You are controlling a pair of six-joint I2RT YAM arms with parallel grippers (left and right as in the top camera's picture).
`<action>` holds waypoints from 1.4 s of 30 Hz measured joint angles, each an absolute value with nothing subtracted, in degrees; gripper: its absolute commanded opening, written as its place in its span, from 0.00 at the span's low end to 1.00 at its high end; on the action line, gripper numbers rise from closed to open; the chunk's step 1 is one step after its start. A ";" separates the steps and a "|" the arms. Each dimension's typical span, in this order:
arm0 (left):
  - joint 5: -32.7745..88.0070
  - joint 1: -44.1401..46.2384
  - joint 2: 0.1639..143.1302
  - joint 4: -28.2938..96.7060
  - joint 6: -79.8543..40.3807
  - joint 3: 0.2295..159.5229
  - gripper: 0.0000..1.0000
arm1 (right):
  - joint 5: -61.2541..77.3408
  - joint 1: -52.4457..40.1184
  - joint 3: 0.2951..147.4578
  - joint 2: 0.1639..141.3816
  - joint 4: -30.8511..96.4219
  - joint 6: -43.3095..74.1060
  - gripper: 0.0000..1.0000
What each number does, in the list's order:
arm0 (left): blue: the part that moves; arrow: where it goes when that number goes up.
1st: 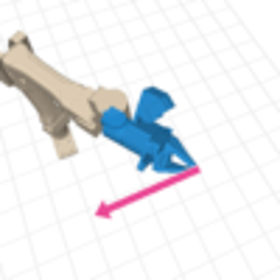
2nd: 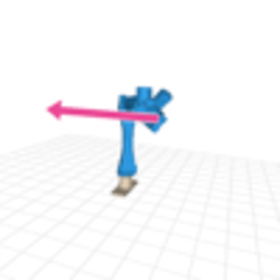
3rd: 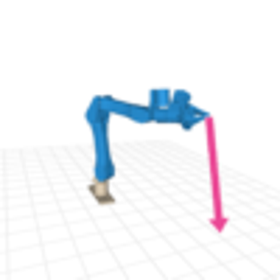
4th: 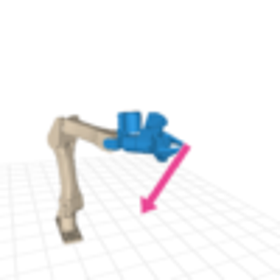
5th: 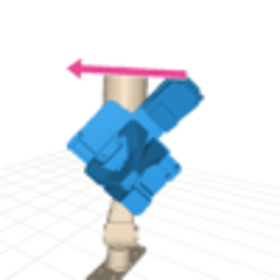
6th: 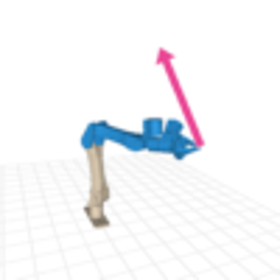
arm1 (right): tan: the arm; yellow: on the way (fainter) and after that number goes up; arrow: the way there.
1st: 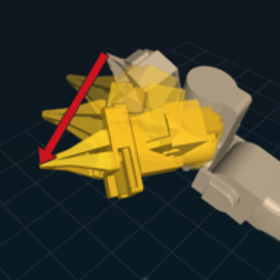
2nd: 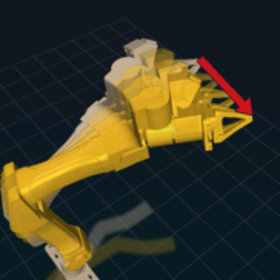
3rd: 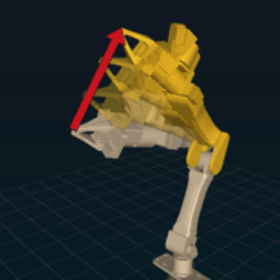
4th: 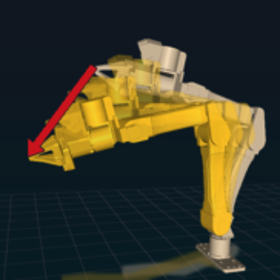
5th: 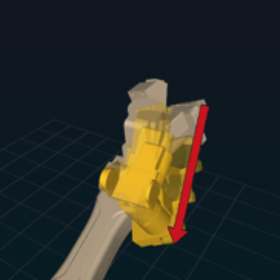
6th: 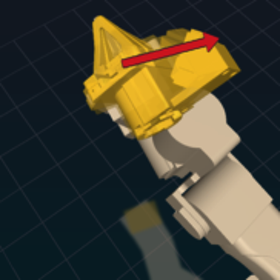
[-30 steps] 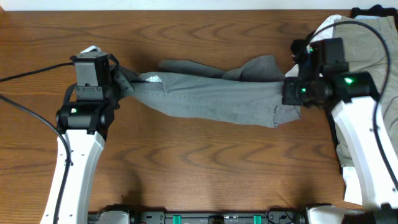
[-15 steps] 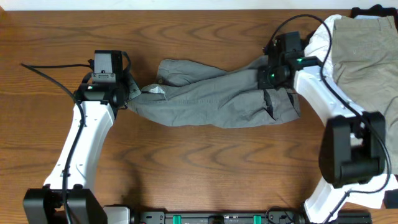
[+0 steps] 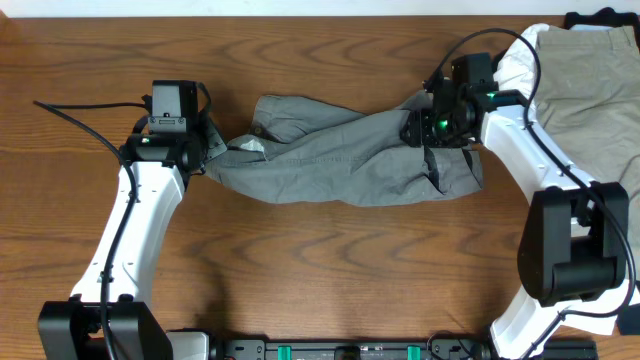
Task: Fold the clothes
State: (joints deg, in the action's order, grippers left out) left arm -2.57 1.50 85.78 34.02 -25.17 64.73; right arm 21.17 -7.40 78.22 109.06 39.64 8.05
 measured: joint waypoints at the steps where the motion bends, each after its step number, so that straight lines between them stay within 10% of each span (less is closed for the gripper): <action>1: -2.57 1.50 85.78 34.02 -25.19 64.73 0.06 | 21.78 -7.40 78.22 108.88 40.66 8.03 0.59; 11: -2.57 1.50 85.78 34.02 -25.19 64.73 0.06 | 23.66 -9.06 77.80 108.81 41.17 7.09 0.49; 17: -2.57 1.50 85.78 34.02 -25.17 64.73 0.06 | 23.77 -9.93 76.73 108.81 37.98 7.68 0.02; 42: -2.07 2.85 62.22 26.63 -19.42 69.12 0.06 | 29.19 3.95 93.91 83.79 54.28 4.25 0.01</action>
